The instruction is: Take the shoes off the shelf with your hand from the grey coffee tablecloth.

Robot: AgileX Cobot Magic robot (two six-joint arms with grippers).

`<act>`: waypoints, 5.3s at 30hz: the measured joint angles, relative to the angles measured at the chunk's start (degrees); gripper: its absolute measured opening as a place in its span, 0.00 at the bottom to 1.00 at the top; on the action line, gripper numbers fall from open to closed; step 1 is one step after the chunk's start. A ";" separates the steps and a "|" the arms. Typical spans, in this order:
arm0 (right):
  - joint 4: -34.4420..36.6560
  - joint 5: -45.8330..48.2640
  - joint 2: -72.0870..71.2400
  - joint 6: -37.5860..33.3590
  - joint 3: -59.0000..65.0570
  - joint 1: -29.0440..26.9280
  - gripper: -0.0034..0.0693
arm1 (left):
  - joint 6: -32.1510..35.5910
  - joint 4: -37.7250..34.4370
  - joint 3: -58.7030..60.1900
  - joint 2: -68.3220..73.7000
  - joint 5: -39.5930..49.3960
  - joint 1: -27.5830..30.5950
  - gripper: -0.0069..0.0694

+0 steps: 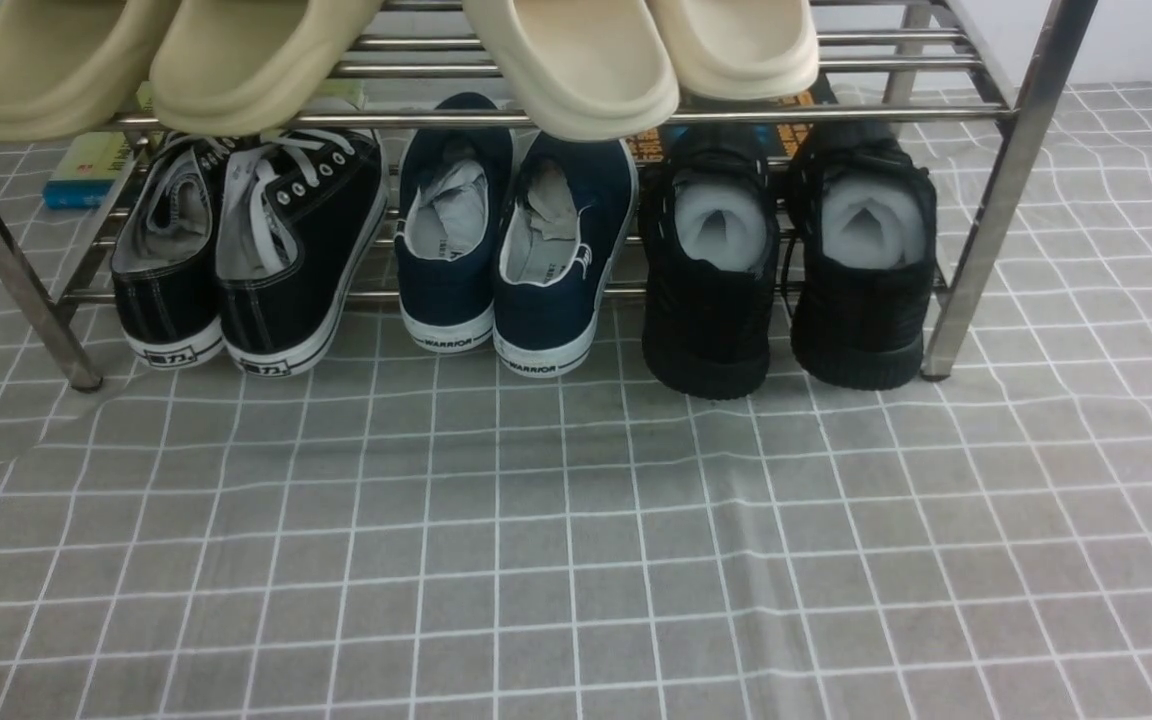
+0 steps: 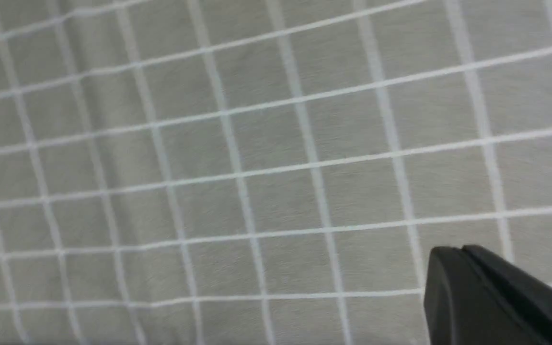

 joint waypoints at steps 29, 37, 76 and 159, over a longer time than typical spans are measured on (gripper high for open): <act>-17.35 -5.10 56.59 -0.16 -63.65 25.75 0.66 | 0.00 0.01 0.00 0.00 0.00 0.00 0.41; -22.07 -6.85 61.04 -0.58 -64.07 25.75 0.60 | 0.00 0.13 0.00 0.00 0.00 0.00 0.41; -29.58 13.44 42.96 4.74 -50.47 42.88 0.06 | 0.00 0.17 0.00 0.00 0.00 0.00 0.41; -22.75 11.95 42.47 16.22 -38.88 30.85 0.05 | 0.00 0.17 0.00 0.00 0.00 0.00 0.41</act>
